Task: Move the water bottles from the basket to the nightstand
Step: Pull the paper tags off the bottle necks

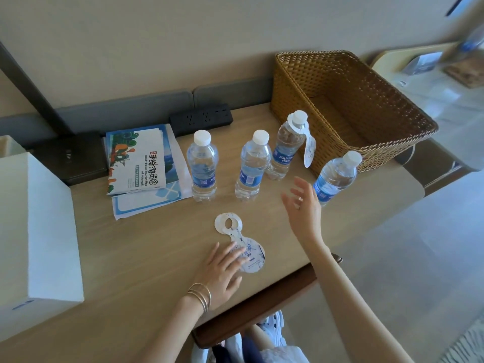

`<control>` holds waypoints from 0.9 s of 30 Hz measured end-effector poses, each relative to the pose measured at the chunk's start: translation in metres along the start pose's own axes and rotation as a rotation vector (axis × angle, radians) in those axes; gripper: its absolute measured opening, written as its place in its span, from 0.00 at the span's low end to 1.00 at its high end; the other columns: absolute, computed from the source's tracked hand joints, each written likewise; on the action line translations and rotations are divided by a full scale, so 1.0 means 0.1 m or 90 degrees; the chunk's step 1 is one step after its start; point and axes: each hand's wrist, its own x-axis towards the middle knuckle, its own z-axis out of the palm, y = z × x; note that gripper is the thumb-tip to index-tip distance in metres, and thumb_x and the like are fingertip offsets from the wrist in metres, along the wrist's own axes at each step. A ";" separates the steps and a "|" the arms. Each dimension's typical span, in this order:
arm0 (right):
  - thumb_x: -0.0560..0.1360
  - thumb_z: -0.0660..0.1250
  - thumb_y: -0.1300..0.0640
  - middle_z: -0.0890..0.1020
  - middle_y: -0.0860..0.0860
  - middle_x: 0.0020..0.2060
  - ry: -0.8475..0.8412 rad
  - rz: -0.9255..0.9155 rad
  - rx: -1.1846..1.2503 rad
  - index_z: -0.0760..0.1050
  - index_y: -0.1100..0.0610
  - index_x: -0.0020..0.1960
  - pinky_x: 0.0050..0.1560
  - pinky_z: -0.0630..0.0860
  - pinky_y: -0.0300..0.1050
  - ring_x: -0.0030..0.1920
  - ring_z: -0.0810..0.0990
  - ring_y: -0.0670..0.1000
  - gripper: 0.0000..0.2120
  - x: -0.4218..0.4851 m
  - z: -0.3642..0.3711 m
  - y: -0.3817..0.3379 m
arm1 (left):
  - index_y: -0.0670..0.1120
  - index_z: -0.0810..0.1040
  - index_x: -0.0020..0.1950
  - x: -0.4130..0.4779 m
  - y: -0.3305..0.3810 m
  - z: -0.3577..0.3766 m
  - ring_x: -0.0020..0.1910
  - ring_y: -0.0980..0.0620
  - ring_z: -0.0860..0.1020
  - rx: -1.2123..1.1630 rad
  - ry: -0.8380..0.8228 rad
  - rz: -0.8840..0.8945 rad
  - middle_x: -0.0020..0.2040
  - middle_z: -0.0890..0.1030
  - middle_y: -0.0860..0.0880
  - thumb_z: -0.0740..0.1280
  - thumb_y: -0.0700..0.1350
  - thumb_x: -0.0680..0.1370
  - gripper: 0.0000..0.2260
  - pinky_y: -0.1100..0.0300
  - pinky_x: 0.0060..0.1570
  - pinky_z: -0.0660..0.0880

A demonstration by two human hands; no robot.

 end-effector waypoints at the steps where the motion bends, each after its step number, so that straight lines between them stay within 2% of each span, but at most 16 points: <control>1: 0.76 0.66 0.58 0.72 0.47 0.61 0.004 0.004 0.034 0.66 0.52 0.68 0.54 0.73 0.40 0.57 0.74 0.45 0.22 0.10 -0.02 -0.08 | 0.53 0.71 0.66 0.03 0.01 0.01 0.72 0.50 0.61 -0.007 -0.003 -0.003 0.71 0.69 0.53 0.59 0.53 0.73 0.21 0.45 0.69 0.53; 4: 0.78 0.64 0.56 0.70 0.45 0.65 0.010 0.062 0.117 0.58 0.50 0.73 0.59 0.73 0.43 0.60 0.73 0.44 0.27 0.32 -0.03 -0.21 | 0.53 0.72 0.66 0.03 0.03 0.03 0.73 0.50 0.61 -0.016 0.012 -0.004 0.71 0.69 0.53 0.61 0.52 0.72 0.21 0.44 0.68 0.55; 6: 0.78 0.64 0.53 0.70 0.47 0.68 0.016 0.118 0.155 0.54 0.49 0.75 0.63 0.70 0.46 0.63 0.72 0.46 0.30 0.44 -0.01 -0.20 | 0.53 0.72 0.65 0.03 0.04 0.03 0.72 0.50 0.62 -0.017 0.019 0.000 0.71 0.69 0.53 0.61 0.52 0.72 0.21 0.43 0.68 0.56; 10: 0.78 0.64 0.53 0.69 0.49 0.70 0.006 0.180 0.207 0.55 0.47 0.75 0.56 0.67 0.39 0.59 0.70 0.43 0.30 0.58 0.01 -0.13 | 0.53 0.73 0.66 0.03 0.03 0.04 0.72 0.50 0.63 -0.006 0.006 -0.008 0.71 0.68 0.53 0.62 0.53 0.71 0.22 0.43 0.67 0.58; 15: 0.78 0.63 0.54 0.65 0.51 0.70 0.003 0.177 0.110 0.54 0.44 0.75 0.52 0.68 0.39 0.55 0.71 0.45 0.30 0.61 0.03 -0.05 | 0.54 0.73 0.65 0.03 0.04 0.04 0.72 0.50 0.64 -0.019 0.022 -0.012 0.71 0.69 0.54 0.63 0.52 0.72 0.21 0.44 0.68 0.58; 17: 0.78 0.63 0.53 0.64 0.50 0.63 -0.032 0.183 0.076 0.53 0.42 0.75 0.52 0.67 0.41 0.55 0.70 0.48 0.30 0.63 0.05 -0.04 | 0.54 0.73 0.65 0.03 0.04 0.04 0.72 0.51 0.64 -0.019 0.023 -0.012 0.71 0.69 0.54 0.63 0.52 0.72 0.21 0.44 0.67 0.59; 18: 0.77 0.62 0.53 0.63 0.49 0.59 -0.046 0.183 0.063 0.57 0.42 0.74 0.52 0.68 0.41 0.55 0.71 0.48 0.28 0.63 0.06 -0.04 | 0.54 0.73 0.65 0.03 0.04 0.04 0.72 0.51 0.64 -0.018 0.023 -0.013 0.71 0.69 0.54 0.63 0.52 0.72 0.21 0.44 0.67 0.59; 19: 0.77 0.62 0.52 0.64 0.48 0.57 -0.049 0.169 0.051 0.63 0.44 0.71 0.52 0.69 0.41 0.55 0.73 0.48 0.23 0.63 0.07 -0.03 | 0.54 0.72 0.65 0.03 0.03 0.04 0.72 0.51 0.63 -0.017 0.023 -0.013 0.71 0.69 0.54 0.63 0.52 0.71 0.21 0.44 0.67 0.59; 21: 0.76 0.64 0.53 0.67 0.47 0.54 -0.012 0.110 0.022 0.76 0.50 0.56 0.52 0.72 0.42 0.54 0.75 0.49 0.10 0.59 0.07 -0.01 | 0.54 0.72 0.65 0.03 0.04 0.03 0.72 0.51 0.63 -0.019 0.021 -0.012 0.71 0.69 0.54 0.63 0.52 0.71 0.21 0.43 0.67 0.59; 23: 0.75 0.65 0.56 0.70 0.49 0.51 0.044 0.066 0.022 0.76 0.55 0.48 0.50 0.73 0.43 0.51 0.76 0.49 0.04 0.54 0.06 0.00 | 0.54 0.72 0.65 0.03 0.04 0.03 0.72 0.51 0.63 -0.020 0.020 -0.012 0.71 0.69 0.54 0.64 0.52 0.71 0.22 0.43 0.66 0.59; 25: 0.74 0.65 0.58 0.71 0.49 0.51 0.079 0.026 0.045 0.74 0.56 0.50 0.49 0.73 0.42 0.50 0.76 0.50 0.05 0.52 0.05 -0.01 | 0.54 0.72 0.65 0.03 0.04 0.04 0.72 0.51 0.63 -0.021 0.021 -0.011 0.71 0.69 0.55 0.64 0.52 0.70 0.23 0.43 0.67 0.59; 27: 0.74 0.66 0.60 0.70 0.49 0.57 0.091 -0.036 0.033 0.71 0.56 0.56 0.51 0.74 0.44 0.53 0.75 0.50 0.11 0.56 0.07 -0.03 | 0.54 0.73 0.65 0.03 0.03 0.04 0.72 0.51 0.63 -0.018 0.023 -0.009 0.71 0.69 0.54 0.64 0.52 0.70 0.23 0.43 0.67 0.59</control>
